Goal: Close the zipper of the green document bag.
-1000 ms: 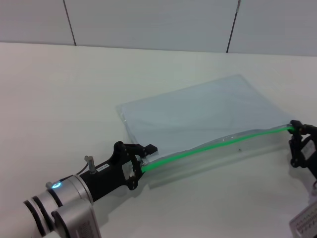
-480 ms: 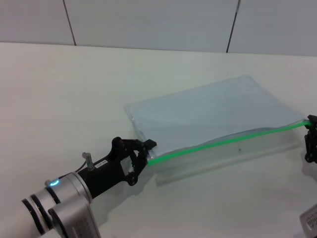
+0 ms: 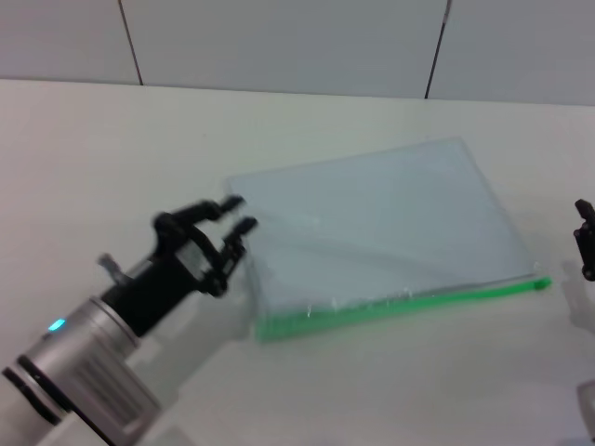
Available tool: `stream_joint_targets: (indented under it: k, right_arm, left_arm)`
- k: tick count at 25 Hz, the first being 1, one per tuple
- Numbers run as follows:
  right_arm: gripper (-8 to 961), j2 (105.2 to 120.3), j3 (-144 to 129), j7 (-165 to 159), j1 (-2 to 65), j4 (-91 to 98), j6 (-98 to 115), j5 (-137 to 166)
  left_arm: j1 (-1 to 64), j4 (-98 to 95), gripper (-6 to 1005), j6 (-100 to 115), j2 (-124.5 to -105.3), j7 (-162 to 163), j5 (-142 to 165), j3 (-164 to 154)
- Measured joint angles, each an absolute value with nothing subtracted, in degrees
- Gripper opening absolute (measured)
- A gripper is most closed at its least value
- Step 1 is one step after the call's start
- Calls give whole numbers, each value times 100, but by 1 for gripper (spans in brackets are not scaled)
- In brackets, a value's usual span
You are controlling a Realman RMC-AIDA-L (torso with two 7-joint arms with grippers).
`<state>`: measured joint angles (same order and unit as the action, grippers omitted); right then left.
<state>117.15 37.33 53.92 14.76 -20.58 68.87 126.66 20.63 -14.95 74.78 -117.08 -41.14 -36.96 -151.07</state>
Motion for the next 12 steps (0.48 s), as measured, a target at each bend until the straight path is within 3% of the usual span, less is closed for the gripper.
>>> stream_joint_targets:
  k: [3,7,10,12]
  right_arm:
    - [225,11711,3661,4830,1373,-2068,7416,12668]
    - [386,11702,3414,4058,1345,-2056,8031,12678]
    - [628,11694,3274,3587,1389,-2055,8279,12683]
    - [708,11694,3258,3388,1404,-2067,8367,12686]
  left_arm:
    - [1978,-1489,281,7744,-11705,-3841,-4325,-15108]
    - [1853,-1478,393,8335,-11693,-3204,-5474,-15102]
    - [1827,-1320,450,8739,-11679,-2366,-6276,-15095]
    - [1825,-1133,450,8940,-11682,-1779,-6684,-15092]
